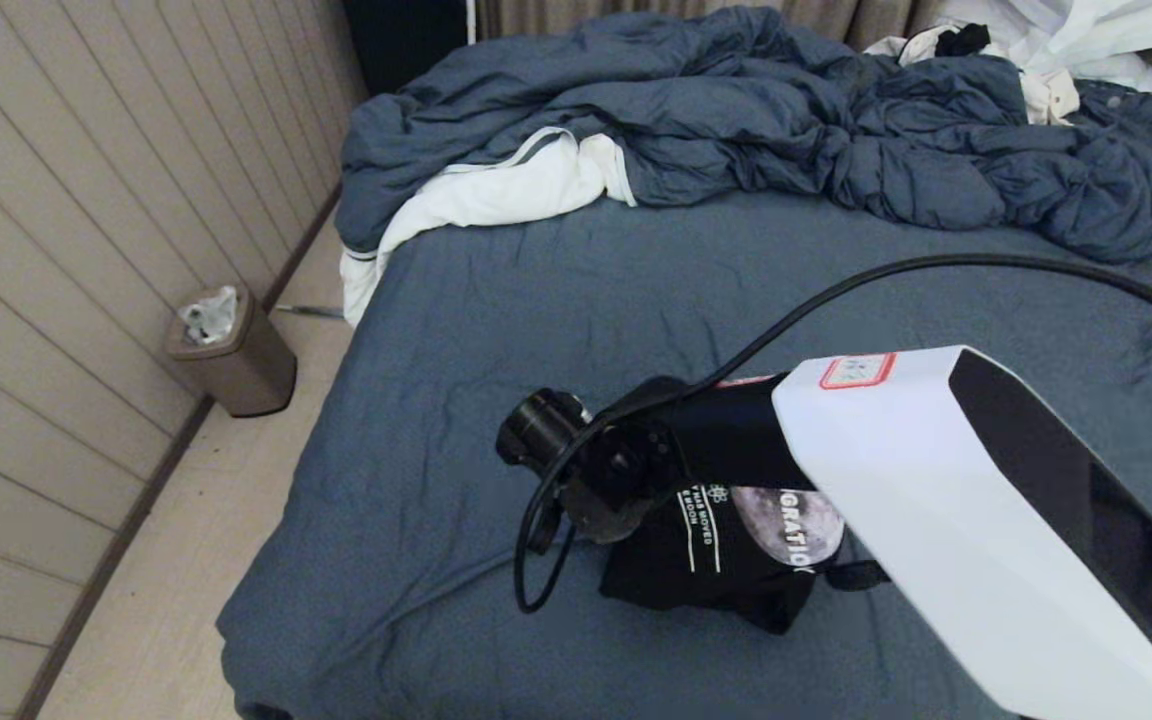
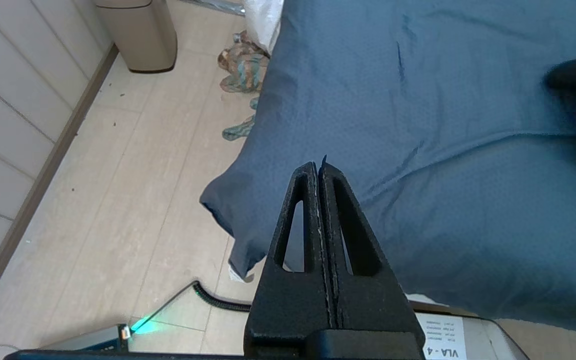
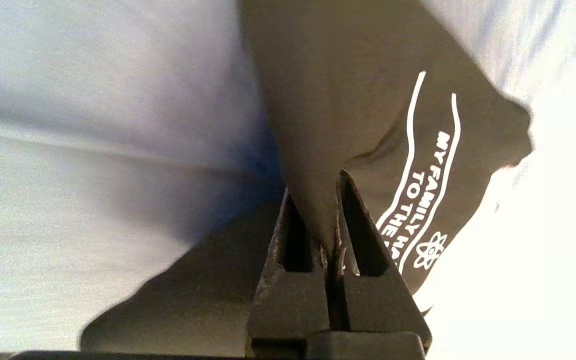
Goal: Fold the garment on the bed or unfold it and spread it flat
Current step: Unford the black T-shirt
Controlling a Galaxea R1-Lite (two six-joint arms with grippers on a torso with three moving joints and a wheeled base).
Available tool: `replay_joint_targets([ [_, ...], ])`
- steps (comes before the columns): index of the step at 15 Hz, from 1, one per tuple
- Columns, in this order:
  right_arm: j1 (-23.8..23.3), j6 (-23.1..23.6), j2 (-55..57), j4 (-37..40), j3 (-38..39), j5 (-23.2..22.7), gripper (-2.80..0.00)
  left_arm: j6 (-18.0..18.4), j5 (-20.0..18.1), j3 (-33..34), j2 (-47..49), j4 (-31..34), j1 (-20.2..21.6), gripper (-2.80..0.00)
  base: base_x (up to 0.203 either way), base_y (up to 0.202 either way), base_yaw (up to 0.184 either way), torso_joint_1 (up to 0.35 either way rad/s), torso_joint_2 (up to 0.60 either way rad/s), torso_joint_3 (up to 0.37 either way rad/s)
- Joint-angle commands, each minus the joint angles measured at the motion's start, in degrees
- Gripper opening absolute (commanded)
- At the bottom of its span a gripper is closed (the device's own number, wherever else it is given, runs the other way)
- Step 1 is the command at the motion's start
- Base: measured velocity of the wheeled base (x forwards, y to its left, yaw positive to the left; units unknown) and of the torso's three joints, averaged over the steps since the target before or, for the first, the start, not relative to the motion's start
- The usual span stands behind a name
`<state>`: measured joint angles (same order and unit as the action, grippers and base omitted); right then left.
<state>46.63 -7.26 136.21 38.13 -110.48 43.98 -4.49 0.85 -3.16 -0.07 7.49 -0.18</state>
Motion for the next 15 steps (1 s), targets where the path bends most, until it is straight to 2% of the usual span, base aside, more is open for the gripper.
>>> replay_joint_targets([
  [1, 4.3, 1.74, 2.57, -1.57, -2.11, 0.03, -2.8, -0.08, 0.03, -0.01, 0.07, -0.01, 0.02, -2.8, 0.0, 0.0, 0.0, 0.0, 0.0, 0.0],
  [4, 6.99, 2.29, 4.34, -4.68, -2.1, -0.08, -2.8, -0.08, 0.03, -0.01, 0.07, -0.01, 0.01, -2.8, 0.0, 0.0, 0.0, 0.0, 0.0, 0.0],
  [9, 7.43, 4.27, 6.0, -9.99, -2.02, -0.3, -2.8, -0.08, 0.03, -0.01, 0.07, 0.02, 0.01, -2.8, 0.0, 0.0, 0.0, 0.0, 0.0, 0.0],
  [10, 7.43, 4.27, 5.95, -10.09, -2.02, -0.3, 0.0, -0.08, 0.03, -0.01, 0.07, -0.01, 0.07, -2.8, 0.0, 0.0, 0.0, 0.0, 0.0, 0.0],
  [15, 7.25, 3.52, 5.06, -10.27, -2.02, -1.31, 0.0, -0.08, 0.03, -0.01, 0.07, 0.06, 0.02, -2.8, 0.0, 0.0, 0.0, 0.0, 0.0, 0.0],
])
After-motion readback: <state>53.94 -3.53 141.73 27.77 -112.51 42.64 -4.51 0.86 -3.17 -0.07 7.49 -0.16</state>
